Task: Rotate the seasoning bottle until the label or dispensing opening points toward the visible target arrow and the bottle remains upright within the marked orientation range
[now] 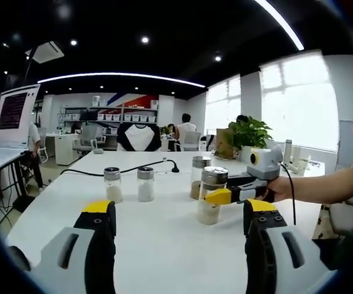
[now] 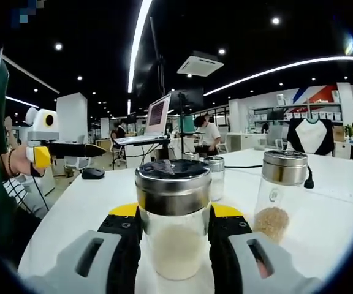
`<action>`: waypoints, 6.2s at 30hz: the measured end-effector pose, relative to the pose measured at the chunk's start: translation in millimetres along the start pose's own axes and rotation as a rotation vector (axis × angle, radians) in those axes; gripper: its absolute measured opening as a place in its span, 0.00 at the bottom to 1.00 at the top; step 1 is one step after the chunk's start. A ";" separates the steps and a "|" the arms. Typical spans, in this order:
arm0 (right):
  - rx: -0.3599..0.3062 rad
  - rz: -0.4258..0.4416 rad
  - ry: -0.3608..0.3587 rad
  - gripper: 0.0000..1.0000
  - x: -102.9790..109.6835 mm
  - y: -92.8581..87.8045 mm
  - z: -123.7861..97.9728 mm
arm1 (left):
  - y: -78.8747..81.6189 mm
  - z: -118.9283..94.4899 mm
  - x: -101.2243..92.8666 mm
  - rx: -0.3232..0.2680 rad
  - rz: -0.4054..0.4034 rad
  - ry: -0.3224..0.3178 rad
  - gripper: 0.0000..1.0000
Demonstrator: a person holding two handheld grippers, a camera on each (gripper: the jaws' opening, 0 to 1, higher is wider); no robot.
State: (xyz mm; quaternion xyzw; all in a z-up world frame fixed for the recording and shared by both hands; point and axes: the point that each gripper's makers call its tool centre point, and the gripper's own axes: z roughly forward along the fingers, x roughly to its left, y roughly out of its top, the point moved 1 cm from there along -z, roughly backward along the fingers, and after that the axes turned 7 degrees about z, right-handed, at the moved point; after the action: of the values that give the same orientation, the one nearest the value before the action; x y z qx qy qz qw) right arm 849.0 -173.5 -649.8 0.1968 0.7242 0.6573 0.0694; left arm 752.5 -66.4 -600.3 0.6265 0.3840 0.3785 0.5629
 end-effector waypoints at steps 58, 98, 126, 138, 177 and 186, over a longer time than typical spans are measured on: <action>-0.151 0.082 -0.593 0.61 -13.8 15.9 -10.6 | 3.8 3.3 -2.9 0.014 0.011 -0.031 0.90; -0.139 0.024 -0.646 0.41 -20.3 8.7 -1.4 | -1.5 3.1 -4.5 0.021 -0.008 -0.030 0.90; -0.120 0.008 -0.528 0.41 -17.5 7.8 0.2 | 2.5 3.8 -8.9 0.016 0.001 -0.036 0.90; -0.113 0.012 -0.437 0.41 -13.2 6.7 0.0 | 0.2 2.6 -12.5 0.023 -0.008 -0.043 0.90; -0.109 -0.006 -0.326 0.41 -13.4 5.0 0.2 | -5.1 3.0 -7.6 0.037 -0.040 -0.033 0.90; -0.119 -0.052 -0.344 0.53 -13.5 18.5 -2.3 | -5.1 4.4 -7.7 0.037 -0.045 -0.033 0.90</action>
State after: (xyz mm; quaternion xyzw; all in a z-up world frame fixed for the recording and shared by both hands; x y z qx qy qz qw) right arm 864.1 -179.6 -633.5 0.2833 0.6662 0.6536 0.2208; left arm 753.0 -74.8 -606.1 0.6340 0.3956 0.3480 0.5661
